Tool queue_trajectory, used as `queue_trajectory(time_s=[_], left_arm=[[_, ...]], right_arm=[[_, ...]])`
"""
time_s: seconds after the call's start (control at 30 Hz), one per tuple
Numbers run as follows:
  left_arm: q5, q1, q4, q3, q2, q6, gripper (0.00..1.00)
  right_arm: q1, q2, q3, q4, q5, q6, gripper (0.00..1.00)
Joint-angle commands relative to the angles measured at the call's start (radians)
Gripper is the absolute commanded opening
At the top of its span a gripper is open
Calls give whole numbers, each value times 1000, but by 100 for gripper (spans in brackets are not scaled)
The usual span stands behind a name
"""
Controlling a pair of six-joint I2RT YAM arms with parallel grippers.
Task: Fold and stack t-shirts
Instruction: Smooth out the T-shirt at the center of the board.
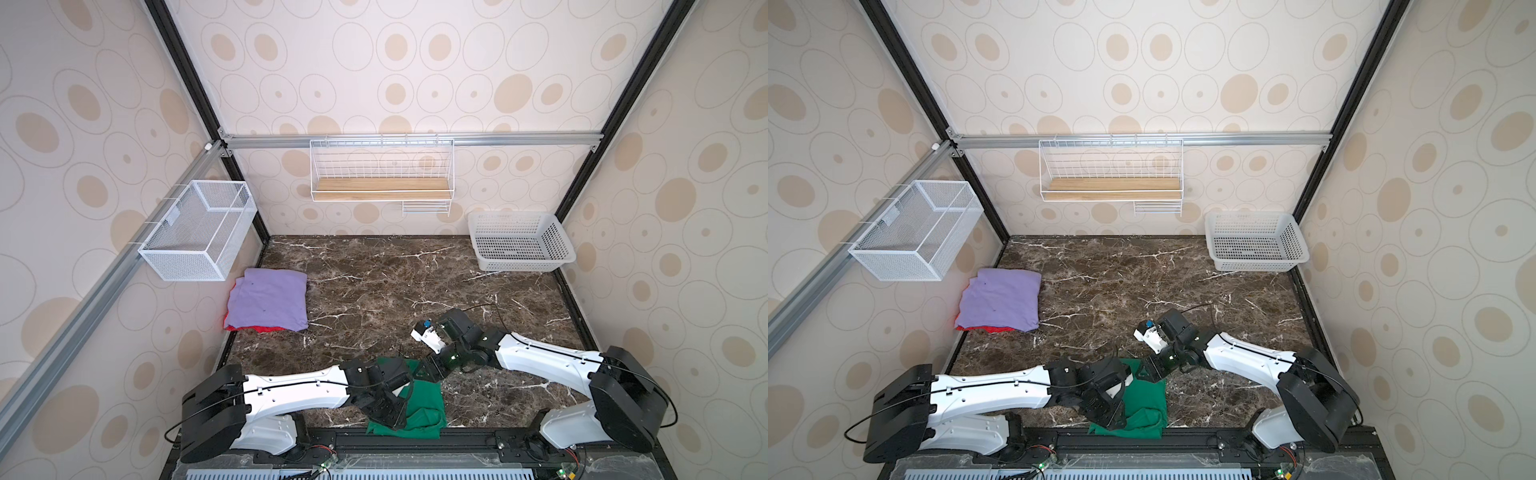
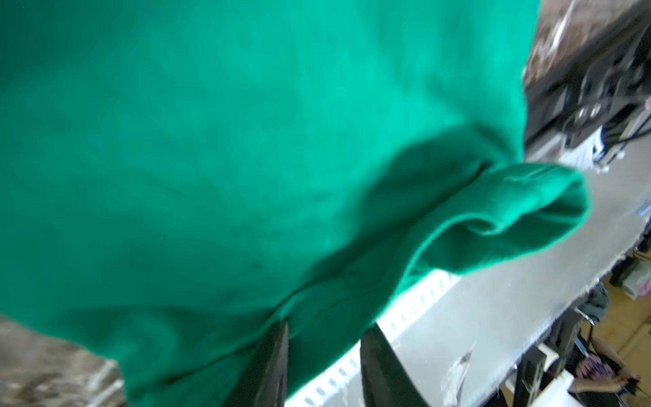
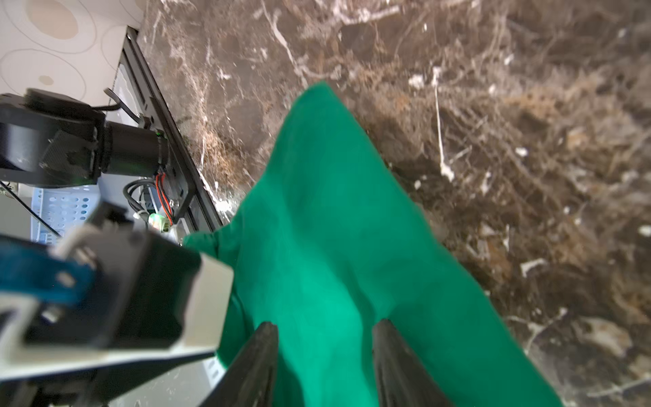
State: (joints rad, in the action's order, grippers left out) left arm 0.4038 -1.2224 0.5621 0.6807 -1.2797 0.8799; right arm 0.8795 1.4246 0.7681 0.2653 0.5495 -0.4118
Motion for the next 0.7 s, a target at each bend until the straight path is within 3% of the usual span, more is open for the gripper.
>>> queue_trajectory(time_s=[0.0,0.13,0.3,0.43,0.5,0.57,0.67], left_arm=[[38,-55,-1,-28,28,86,38],[68,-72,-2,-77,58,118,38],[67,-74,101,-62,192,123,40],[-150,-69,246,43,287,92,40],[-245,-46,233,61,302,108,40],[-236,33,155,34,276,125,37],[-266,82,96,46,178,106,32]], right_arm=[[-1,36,22,4,6,28,49],[-1,64,4,-5,12,25,48],[-1,71,-25,-15,-5,22,48],[-1,44,-21,-11,0,4,46],[2,9,-8,12,4,-2,46],[7,-31,13,61,-4,-1,46],[26,-58,33,122,-11,20,46]])
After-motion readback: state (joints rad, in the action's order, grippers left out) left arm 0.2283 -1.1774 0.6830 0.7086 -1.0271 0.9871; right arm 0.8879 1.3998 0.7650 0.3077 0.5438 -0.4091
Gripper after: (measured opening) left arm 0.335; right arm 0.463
